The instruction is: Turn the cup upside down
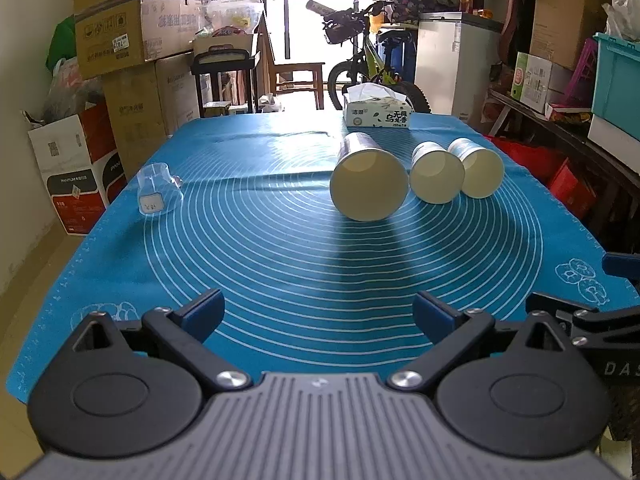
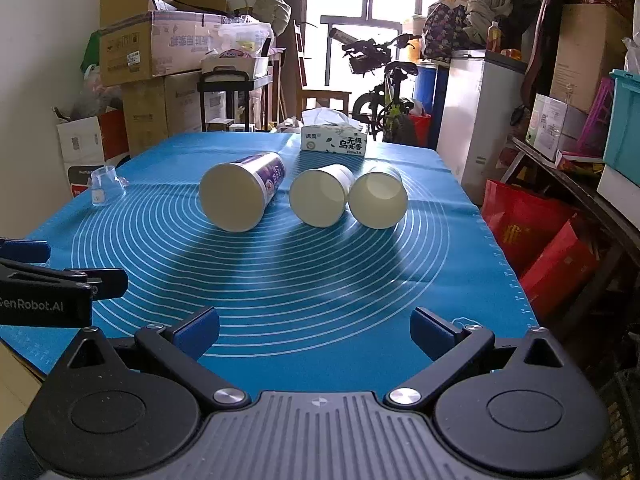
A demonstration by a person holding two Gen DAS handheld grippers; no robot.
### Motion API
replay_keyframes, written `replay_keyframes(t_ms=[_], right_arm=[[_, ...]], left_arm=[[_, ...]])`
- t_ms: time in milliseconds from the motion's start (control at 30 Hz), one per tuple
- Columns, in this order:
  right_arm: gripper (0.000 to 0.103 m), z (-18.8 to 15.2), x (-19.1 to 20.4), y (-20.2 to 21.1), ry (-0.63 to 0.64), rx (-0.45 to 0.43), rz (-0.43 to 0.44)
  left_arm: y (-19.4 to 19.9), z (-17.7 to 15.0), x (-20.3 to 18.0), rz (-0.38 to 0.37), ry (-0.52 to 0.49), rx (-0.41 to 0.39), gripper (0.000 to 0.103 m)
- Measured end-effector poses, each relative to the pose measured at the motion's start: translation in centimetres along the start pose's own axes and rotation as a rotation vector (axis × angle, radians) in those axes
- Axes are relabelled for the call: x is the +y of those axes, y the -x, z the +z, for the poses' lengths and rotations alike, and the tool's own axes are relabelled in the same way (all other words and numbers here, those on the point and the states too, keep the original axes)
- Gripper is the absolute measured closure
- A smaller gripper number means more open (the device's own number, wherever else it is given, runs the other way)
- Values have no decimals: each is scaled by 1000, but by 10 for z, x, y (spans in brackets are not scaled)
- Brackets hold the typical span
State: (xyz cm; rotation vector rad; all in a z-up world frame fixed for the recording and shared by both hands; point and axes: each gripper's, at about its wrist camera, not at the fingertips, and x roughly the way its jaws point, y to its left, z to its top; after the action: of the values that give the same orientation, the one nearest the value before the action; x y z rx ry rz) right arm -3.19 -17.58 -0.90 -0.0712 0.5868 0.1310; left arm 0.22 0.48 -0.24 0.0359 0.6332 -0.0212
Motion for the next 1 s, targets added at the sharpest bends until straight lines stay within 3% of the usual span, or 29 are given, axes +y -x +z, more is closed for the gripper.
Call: replay_keyframes(t_ms=[1000], right_arm=[[0, -2, -3, 0, -6, 5, -2]], left_arm=[[-2, 0, -2, -6, -12, -1, 4]])
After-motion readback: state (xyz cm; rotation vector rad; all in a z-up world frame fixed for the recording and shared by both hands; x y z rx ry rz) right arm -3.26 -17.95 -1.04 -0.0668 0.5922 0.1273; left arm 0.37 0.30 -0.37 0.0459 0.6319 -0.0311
